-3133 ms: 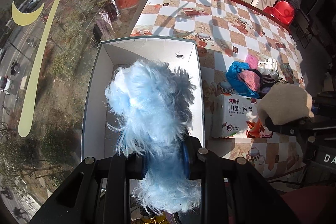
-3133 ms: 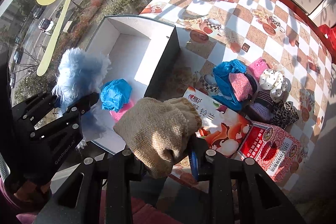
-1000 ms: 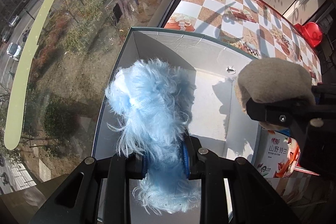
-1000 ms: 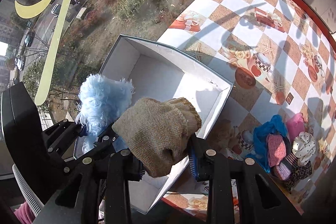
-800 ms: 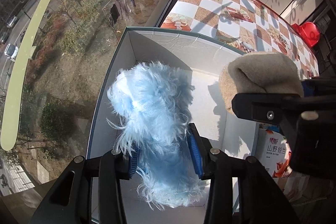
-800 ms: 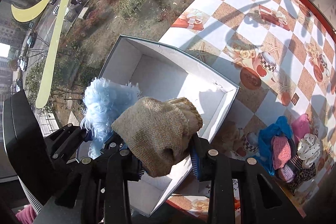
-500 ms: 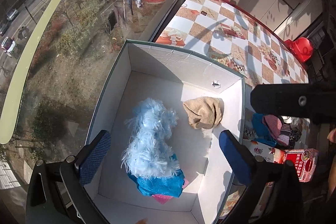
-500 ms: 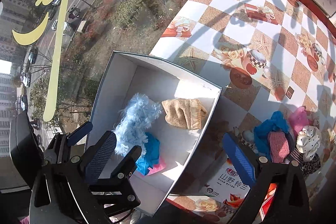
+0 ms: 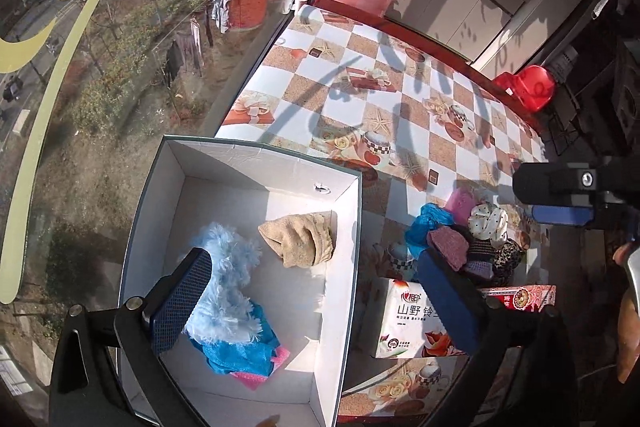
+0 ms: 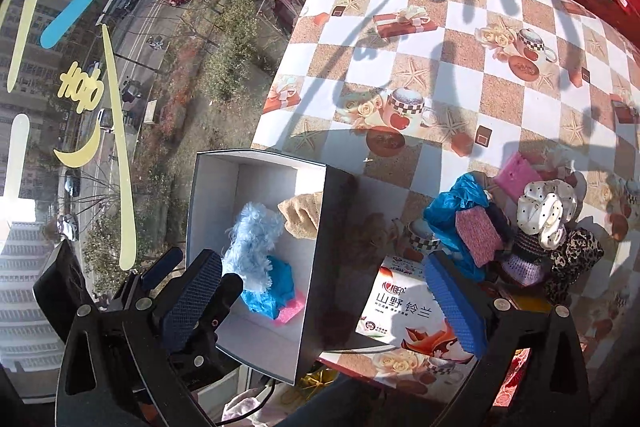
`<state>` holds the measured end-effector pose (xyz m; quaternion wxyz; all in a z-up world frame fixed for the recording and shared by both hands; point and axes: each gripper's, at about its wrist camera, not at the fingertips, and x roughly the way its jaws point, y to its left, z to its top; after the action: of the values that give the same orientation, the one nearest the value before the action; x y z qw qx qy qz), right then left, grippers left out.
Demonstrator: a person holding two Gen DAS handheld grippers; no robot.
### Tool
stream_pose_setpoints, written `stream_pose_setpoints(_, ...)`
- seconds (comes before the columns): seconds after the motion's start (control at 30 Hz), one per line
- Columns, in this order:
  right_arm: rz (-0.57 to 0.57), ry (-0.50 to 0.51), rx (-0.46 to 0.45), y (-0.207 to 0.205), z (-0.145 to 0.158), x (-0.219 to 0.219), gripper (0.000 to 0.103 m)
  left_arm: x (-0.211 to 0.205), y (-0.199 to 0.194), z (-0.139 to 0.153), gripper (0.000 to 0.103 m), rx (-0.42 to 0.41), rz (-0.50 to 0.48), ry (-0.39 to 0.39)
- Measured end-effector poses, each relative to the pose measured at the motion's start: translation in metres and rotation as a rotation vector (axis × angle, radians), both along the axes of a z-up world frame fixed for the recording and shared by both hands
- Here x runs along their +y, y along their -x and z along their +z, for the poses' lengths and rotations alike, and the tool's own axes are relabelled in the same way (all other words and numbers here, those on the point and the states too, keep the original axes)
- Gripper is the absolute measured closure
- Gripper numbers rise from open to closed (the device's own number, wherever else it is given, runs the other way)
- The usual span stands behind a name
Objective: Organize soft objects
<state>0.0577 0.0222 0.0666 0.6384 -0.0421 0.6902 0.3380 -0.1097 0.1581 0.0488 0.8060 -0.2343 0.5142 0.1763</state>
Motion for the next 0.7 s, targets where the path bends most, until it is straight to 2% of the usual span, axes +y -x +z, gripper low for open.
stream_pose_setpoints(0.17,-0.124,-0.002,0.023,-0.027,0.009,-0.056,0.001,-0.025,-0.028,0.011,0.0,-0.008,-0.083,-0.017)
stream_pose_setpoints(0.27,-0.192,0.024,0.014,-0.042,0.012,-0.09,0.001,-0.042,-0.045,0.012,0.0,0.028,-0.127,-0.073)
stream_pose_setpoints(0.4,-0.291,0.046,0.029,-0.062,0.01,-0.139,0.001,-0.06,-0.063,0.006,0.0,0.058,-0.178,-0.072)
stream_pose_setpoints(0.57,-0.38,0.069,0.043,-0.079,0.003,-0.197,0.001,-0.084,-0.083,0.0,0.0,0.088,-0.244,-0.088)
stream_pose_setpoints(0.7,-0.443,0.108,0.078,-0.09,-0.016,-0.24,0.001,-0.101,-0.103,-0.012,0.0,0.153,-0.306,-0.093)
